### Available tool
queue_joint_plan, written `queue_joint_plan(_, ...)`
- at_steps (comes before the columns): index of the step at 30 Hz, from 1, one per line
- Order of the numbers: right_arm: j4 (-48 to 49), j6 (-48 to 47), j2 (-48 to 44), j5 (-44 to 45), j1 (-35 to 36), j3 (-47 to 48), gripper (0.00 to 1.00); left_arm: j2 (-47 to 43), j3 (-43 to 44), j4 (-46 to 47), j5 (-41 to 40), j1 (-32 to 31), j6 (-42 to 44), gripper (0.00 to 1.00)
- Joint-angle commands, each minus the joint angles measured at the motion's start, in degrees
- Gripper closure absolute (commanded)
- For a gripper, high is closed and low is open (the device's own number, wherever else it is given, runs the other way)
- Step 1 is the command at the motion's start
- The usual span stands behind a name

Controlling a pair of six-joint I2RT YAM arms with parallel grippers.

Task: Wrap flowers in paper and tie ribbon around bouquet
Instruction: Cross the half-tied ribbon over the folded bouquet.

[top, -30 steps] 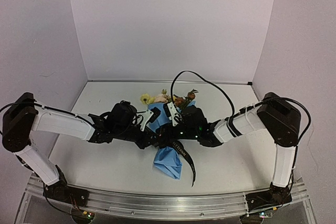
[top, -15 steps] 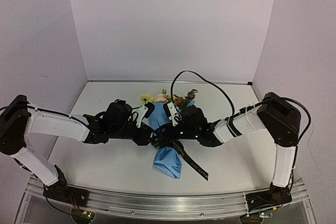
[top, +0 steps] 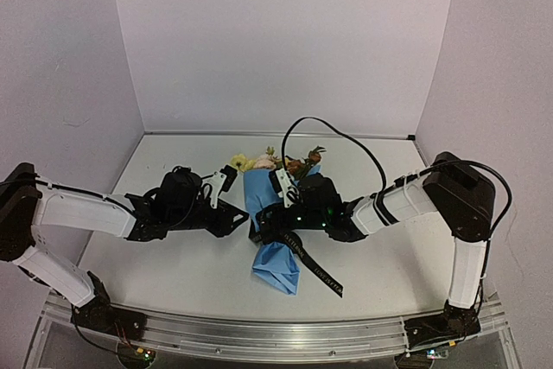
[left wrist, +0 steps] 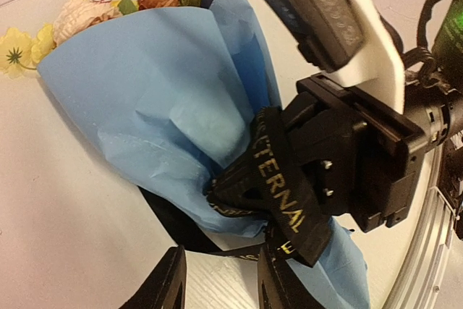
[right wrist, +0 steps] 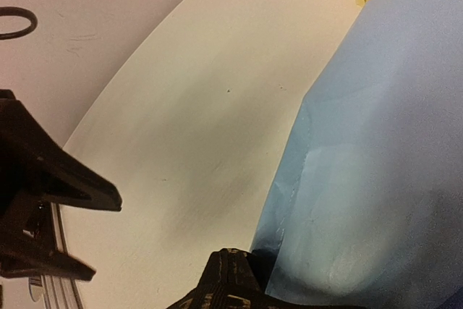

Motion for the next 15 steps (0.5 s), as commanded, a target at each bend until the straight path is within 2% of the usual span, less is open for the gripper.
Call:
queue_joint_plan(1, 1.3, 1.3, -0.5, -1.6, -0.1, 1.4, 1.0, 1.0, -0.9, 5.8, 4.4, 1.9, 0.1, 0.66)
queue_joint_plan(5, 1.3, 2.0, -0.9, -2.2, -0.1, 1.6, 1.0, 3.5, -1.8, 9.7, 6.7, 2.0, 4.5, 0.67)
queue_joint_plan(9, 1.3, 2.5, -0.9, -2.7, -0.1, 1.5, 1.0, 4.7, -3.3, 15.6, 6.2, 2.0, 11.8, 0.62)
queue_joint_plan(15, 1.3, 3.0, -0.9, -3.2, -0.1, 1.4, 1.0, 8.1, -2.4, 17.1, 8.9, 2.6, 21.9, 0.56)
